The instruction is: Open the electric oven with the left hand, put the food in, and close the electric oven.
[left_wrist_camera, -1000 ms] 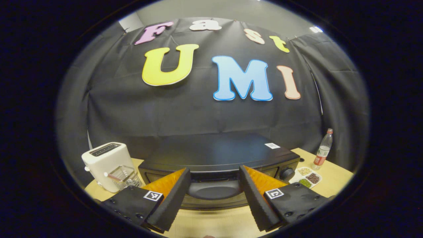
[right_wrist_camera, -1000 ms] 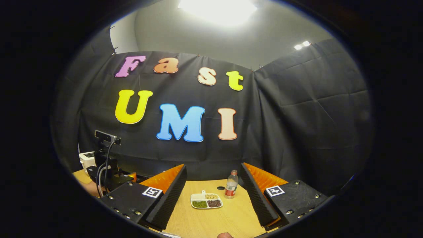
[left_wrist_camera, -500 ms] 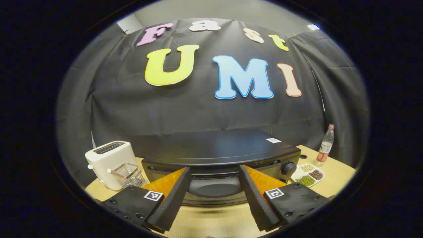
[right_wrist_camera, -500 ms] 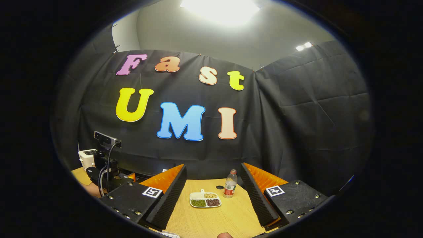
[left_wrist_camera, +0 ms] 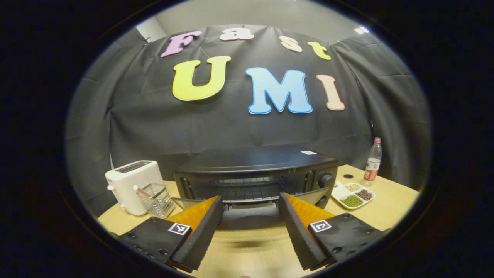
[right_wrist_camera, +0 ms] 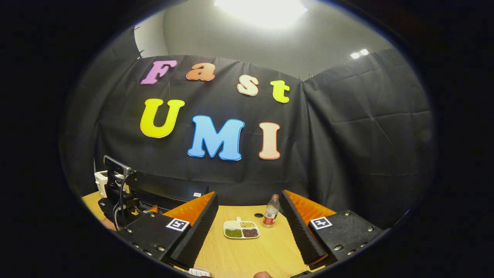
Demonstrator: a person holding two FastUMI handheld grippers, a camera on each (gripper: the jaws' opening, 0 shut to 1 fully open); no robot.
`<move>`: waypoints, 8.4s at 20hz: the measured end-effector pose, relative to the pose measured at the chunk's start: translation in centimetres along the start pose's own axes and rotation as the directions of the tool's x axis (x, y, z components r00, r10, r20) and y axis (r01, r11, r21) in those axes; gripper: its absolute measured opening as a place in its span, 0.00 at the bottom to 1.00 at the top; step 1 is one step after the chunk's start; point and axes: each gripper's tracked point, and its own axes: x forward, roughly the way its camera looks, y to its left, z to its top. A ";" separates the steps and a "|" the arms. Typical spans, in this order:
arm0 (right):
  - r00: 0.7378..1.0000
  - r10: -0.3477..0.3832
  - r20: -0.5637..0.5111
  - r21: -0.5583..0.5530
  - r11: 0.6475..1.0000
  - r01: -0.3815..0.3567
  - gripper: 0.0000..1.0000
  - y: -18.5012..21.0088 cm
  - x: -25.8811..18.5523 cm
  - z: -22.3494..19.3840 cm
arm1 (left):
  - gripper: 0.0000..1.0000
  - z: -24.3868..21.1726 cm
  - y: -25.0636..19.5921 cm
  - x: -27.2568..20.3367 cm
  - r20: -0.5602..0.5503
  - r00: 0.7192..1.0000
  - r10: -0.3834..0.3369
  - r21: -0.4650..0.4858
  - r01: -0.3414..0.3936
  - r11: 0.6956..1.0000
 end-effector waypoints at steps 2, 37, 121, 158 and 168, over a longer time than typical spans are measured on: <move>1.000 0.010 -0.001 -0.008 1.000 -0.010 0.98 0.3 -0.2 0.1 | 0.91 -0.6 -0.1 -0.6 0.001 1.000 -0.001 0.003 0.001 1.000; 0.909 0.359 -0.211 0.160 0.930 -0.330 0.98 3.1 -3.4 -7.8 | 0.96 7.1 -1.0 -22.4 0.091 0.990 0.107 -0.049 -0.103 0.994; 0.715 0.638 -0.286 0.774 0.594 -0.221 0.09 34.8 19.7 -20.8 | 0.96 10.4 22.4 -17.4 0.122 0.948 0.293 -0.016 -0.293 0.956; 0.935 0.321 -0.147 0.262 0.925 -0.276 0.98 10.2 7.4 -9.0 | 1.00 -6.1 0.6 -10.0 -0.205 0.977 -0.059 -0.016 0.057 0.998; 0.962 0.204 -0.182 0.203 0.965 -0.167 0.98 5.5 6.3 -9.2 | 0.97 -15.6 -2.1 -7.5 -0.479 0.872 -0.102 -0.075 0.075 0.994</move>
